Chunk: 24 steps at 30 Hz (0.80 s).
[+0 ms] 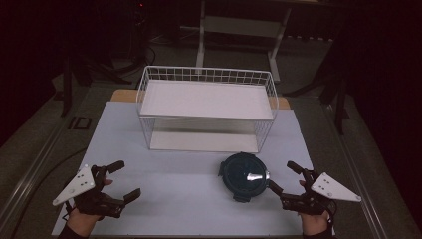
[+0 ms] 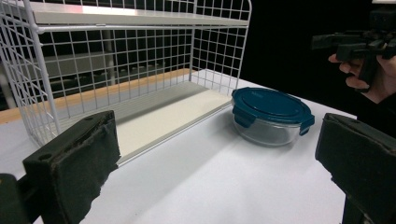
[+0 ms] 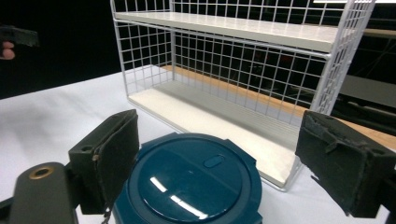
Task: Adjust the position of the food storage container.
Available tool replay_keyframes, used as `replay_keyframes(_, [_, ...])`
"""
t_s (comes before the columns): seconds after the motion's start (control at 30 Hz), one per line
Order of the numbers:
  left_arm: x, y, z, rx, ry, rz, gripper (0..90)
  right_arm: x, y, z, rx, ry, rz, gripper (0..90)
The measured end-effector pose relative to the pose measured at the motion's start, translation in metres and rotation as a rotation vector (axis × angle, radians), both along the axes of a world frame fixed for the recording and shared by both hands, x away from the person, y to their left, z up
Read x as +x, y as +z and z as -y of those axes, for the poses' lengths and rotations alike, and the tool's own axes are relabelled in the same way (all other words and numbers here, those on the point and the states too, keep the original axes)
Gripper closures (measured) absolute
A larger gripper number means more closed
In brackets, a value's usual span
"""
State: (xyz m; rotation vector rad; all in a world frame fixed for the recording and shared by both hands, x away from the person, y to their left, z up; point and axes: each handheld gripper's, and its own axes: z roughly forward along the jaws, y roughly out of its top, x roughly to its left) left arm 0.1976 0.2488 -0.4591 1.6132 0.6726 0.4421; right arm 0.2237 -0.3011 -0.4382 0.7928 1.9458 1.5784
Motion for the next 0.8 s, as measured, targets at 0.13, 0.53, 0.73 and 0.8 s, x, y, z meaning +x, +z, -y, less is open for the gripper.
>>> replay_keyframes(0.13, [0.0, 0.0, 0.0, 0.0, -0.006, 0.002, 0.0, 0.001, 0.008, -0.001, 0.01, 0.011, 0.003, 12.9])
replay_keyframes(0.53, [0.002, -0.002, 0.002, 0.006, -0.023, -0.02, 0.0, 0.015, 0.016, 0.001, -0.046, -0.012, -0.068, 14.2])
replay_keyframes(0.73, [0.002, -0.003, 0.003, 0.009, -0.028, -0.021, 0.0, 0.023, 0.002, 0.011, -0.061, -0.005, -0.15, 30.7])
replay_keyframes(0.8, [0.002, -0.002, 0.003, 0.008, -0.029, -0.019, 0.0, 0.025, -0.004, 0.014, -0.093, -0.013, -0.168, 39.9])
